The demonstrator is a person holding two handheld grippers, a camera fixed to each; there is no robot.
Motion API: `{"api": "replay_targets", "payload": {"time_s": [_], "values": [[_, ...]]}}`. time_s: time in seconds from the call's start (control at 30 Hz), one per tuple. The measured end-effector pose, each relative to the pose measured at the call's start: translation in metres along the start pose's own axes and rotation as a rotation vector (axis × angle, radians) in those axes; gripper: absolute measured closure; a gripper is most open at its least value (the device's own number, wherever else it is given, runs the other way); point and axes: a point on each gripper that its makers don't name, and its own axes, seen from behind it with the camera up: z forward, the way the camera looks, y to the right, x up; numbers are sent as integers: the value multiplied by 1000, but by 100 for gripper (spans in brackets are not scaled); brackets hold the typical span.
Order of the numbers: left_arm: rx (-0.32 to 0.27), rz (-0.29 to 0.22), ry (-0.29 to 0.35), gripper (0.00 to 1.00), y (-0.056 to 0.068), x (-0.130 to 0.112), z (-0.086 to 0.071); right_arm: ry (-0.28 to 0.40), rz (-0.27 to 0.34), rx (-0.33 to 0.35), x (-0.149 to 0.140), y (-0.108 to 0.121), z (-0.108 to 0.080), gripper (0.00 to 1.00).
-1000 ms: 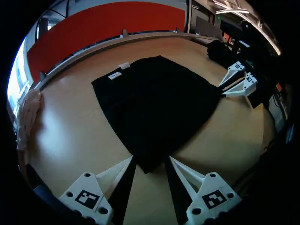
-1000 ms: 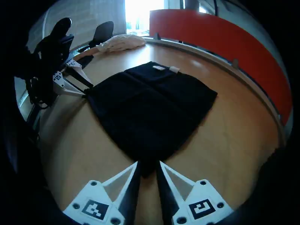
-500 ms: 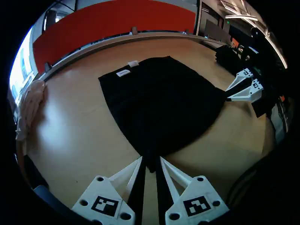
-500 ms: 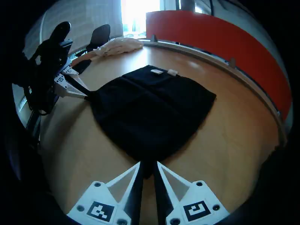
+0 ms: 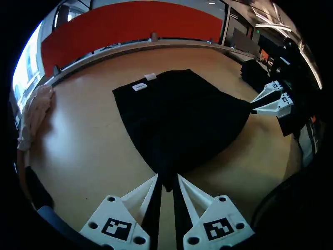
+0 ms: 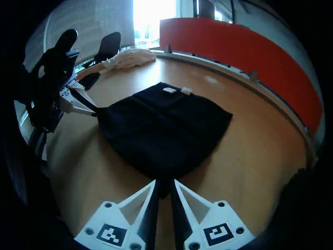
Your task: Fold towel
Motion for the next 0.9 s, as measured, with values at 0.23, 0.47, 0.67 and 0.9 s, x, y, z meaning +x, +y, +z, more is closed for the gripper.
{"api": "replay_targets", "payload": {"time_s": [0.23, 0.47, 0.67, 0.9], "values": [[3, -15, 18, 83, 1, 12, -16, 28, -1, -7, 18, -1, -13, 83], [8, -10, 31, 83, 3, 25, -32, 45, -17, -16, 32, -2, -28, 83], [6, -21, 40, 83, 7, 35, -47, 63, -19, -21, 44, -2, -43, 83], [4, -15, 49, 83, 11, 47, -65, 87, -14, -25, 59, 0, -58, 83]]}}
